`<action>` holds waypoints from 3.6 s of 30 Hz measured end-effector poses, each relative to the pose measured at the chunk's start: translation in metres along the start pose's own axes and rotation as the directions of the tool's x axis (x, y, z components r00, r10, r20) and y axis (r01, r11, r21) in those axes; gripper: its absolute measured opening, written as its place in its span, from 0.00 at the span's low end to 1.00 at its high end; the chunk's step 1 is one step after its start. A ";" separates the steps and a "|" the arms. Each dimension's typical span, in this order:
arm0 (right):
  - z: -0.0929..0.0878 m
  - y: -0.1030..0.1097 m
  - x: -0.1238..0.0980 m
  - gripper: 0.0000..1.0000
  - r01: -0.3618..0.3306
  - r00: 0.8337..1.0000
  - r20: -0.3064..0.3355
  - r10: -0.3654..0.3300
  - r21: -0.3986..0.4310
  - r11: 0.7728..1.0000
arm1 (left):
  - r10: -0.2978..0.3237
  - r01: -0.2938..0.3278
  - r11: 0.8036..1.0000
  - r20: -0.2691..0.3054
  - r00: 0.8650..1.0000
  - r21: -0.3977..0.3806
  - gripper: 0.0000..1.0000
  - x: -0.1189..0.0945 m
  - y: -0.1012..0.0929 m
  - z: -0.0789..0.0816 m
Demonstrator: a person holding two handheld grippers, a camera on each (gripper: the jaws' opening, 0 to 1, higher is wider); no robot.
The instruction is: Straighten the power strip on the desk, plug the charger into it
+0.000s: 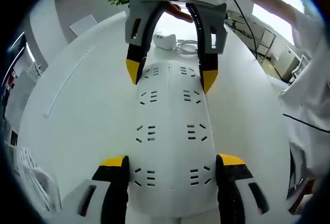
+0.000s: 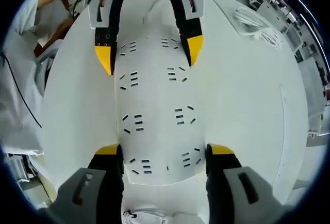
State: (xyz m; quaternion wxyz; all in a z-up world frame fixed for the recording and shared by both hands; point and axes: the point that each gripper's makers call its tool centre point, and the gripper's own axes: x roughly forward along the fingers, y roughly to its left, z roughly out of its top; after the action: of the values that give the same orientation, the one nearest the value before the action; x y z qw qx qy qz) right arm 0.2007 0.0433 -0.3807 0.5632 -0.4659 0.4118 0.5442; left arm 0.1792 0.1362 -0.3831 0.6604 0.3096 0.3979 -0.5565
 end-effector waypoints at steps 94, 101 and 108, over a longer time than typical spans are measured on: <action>0.028 0.001 -0.079 0.70 -0.038 0.750 0.632 -0.197 0.338 0.941 | -0.054 0.062 0.998 0.680 0.731 0.012 0.81 -0.066 -0.017 0.076; 0.020 -0.001 -0.071 0.69 -0.043 0.756 0.623 -0.201 0.353 0.935 | -0.039 0.058 0.998 0.723 0.690 -0.001 0.84 -0.067 -0.017 0.081; 0.018 -0.012 -0.087 0.67 -0.041 0.691 0.661 -0.292 0.439 0.898 | 0.014 0.020 0.999 0.802 0.597 -0.033 0.80 -0.078 -0.009 0.100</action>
State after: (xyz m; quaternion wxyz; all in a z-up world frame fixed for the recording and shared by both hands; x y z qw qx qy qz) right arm 0.2064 0.0415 -0.2911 0.8012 -0.1137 0.2347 0.5386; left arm 0.1831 0.0873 -0.2662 0.7737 0.0134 0.0700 -0.6296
